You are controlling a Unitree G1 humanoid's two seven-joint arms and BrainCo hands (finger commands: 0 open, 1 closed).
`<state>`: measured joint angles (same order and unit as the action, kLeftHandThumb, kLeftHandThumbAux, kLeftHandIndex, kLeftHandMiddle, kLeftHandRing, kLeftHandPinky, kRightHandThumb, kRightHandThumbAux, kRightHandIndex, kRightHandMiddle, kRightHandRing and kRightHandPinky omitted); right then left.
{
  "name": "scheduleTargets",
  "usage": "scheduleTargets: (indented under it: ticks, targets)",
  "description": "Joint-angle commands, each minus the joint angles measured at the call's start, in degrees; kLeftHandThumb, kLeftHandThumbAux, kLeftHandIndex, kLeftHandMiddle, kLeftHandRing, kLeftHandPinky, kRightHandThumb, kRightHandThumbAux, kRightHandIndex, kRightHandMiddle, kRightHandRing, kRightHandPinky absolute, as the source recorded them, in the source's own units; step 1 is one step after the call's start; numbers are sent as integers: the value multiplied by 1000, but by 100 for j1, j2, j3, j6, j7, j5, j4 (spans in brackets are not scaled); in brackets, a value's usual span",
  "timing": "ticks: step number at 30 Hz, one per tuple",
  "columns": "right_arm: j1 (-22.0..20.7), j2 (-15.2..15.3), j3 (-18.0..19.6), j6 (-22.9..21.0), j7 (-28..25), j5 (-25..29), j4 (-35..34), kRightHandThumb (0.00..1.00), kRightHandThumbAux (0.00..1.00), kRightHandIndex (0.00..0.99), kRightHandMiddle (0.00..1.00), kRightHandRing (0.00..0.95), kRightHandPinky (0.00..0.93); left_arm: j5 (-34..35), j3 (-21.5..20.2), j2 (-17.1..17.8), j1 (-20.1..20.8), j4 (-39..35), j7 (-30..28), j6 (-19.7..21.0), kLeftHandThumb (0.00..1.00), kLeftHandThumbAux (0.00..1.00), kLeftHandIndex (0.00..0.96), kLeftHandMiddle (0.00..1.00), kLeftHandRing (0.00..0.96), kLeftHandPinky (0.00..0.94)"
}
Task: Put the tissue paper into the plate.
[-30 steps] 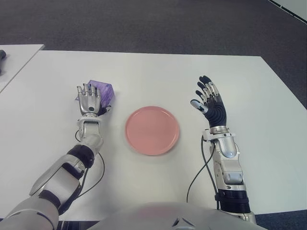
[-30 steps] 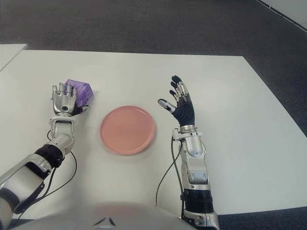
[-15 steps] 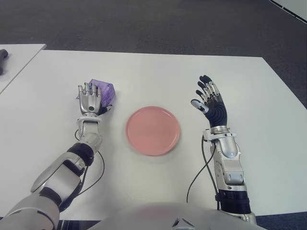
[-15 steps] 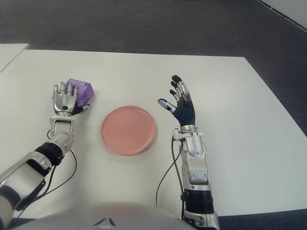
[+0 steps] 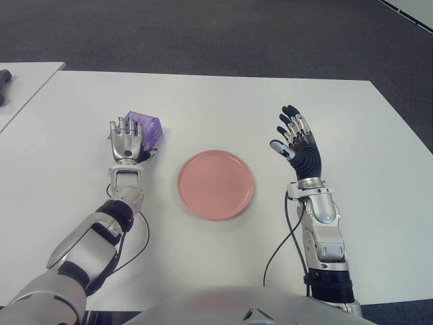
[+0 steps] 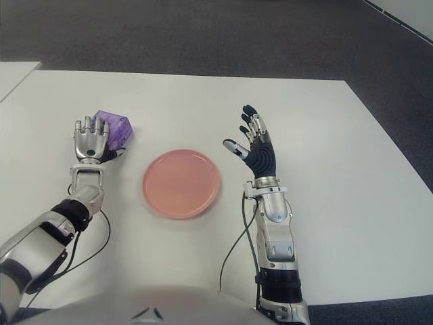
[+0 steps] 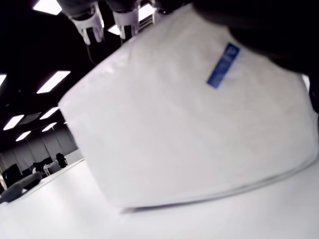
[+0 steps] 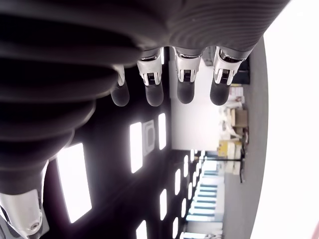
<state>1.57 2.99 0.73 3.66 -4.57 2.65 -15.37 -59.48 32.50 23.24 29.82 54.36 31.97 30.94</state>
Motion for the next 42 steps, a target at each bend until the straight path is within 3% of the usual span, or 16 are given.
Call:
scheduleTargets:
  ticks: [1, 2, 3, 4, 6, 9, 16, 26, 40, 42]
  targets:
    - [63, -2, 6, -127, -19, 67, -8, 198, 620, 0, 0, 0, 0, 39, 137, -35, -52, 182, 220, -264, 781, 556, 329, 411, 499, 568]
    - [63, -2, 7, -129, -20, 67, -10, 198, 620, 0, 0, 0, 0, 28, 167, -13, -53, 187, 251, -310, 814, 575, 349, 417, 500, 571]
    - [-208, 163, 102, -228, -74, -1, 1191, 198, 620, 0, 0, 0, 0, 46, 169, 11, -62, 163, 276, -384, 862, 602, 377, 426, 500, 575]
    - [-413, 287, 174, -298, -116, -52, 2098, 135, 663, 6, 0, 0, 0, 61, 169, 26, -67, 149, 296, -436, 893, 619, 400, 430, 497, 580]
    - [-636, 414, 249, -338, -162, -101, 3044, 75, 702, 12, 0, 0, 0, 155, 112, 60, -90, 75, 320, -627, 920, 634, 420, 434, 494, 583]
    - [-694, 428, 257, -255, -171, -92, 3172, 33, 730, 17, 0, 0, 0, 413, -51, 110, -140, -69, 206, -1018, 942, 644, 447, 435, 493, 623]
    - [-838, 574, 269, -46, -228, -85, 3541, 12, 747, 16, 0, 0, 7, 756, -236, 144, -121, -142, -292, -1373, 953, 649, 461, 453, 473, 661]
    - [-686, 485, 199, -93, -161, -86, 3186, 0, 765, 10, 0, 0, 1, 835, -251, 127, 1, -63, -518, -1298, 958, 649, 464, 508, 426, 689]
    - [-924, 442, 254, 56, -143, -78, 3724, 35, 766, 11, 0, 0, 15, 838, -220, 229, 36, -63, -475, -1377, 958, 652, 464, 531, 401, 686]
    - [-630, 569, 338, 29, -248, 1, 3282, 27, 770, 12, 0, 0, 9, 865, -258, 235, 52, 14, -340, -1424, 958, 650, 464, 513, 420, 683]
